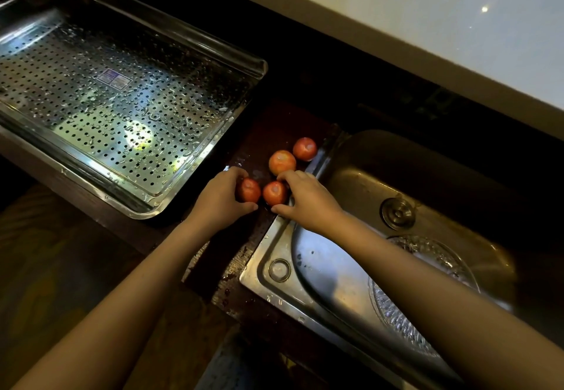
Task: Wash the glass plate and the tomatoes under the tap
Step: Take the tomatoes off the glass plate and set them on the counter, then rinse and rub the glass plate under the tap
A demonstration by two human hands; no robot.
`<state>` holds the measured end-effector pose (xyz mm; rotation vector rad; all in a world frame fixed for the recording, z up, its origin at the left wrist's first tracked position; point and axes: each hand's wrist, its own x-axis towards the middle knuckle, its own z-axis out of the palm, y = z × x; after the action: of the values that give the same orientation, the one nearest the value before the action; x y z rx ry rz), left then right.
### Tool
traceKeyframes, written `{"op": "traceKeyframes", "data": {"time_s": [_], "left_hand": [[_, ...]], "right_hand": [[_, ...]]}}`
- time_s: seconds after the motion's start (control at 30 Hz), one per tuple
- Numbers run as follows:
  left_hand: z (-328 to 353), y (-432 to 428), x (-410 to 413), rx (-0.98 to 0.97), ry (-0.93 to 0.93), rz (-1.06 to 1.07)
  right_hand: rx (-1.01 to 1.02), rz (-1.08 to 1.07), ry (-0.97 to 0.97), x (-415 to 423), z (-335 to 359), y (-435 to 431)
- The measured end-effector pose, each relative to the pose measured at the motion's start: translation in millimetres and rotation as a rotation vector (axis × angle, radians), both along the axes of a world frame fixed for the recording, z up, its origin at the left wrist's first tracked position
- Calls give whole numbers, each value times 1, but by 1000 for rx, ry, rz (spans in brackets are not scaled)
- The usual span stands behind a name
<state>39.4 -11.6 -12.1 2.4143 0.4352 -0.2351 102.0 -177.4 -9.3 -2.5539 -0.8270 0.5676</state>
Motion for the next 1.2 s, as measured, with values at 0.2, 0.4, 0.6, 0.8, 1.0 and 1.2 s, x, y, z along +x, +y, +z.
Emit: {"op": "traceKeyframes", "data": {"time_s": [0.2,0.4,0.6,0.8,1.0,1.2], "left_hand": [[-1,1,2,8,-3,-8],[6,2,3,28,-13,-42],[32,-1,17,159,8,-196],[70,-26,55,145,76,-414],[94,-94,89,189,208,-763],[94,-184,107,223,297,-981]], "right_hand": [[2,4,4,0,2,-2],[14,-1,10,0,6,-7],[17,-22,44,8,21,-26],[-132,-25,139,27,44,-69],[-245,-75,342,31,73,-137],[-321,-297,456,12,77,-212]]}}
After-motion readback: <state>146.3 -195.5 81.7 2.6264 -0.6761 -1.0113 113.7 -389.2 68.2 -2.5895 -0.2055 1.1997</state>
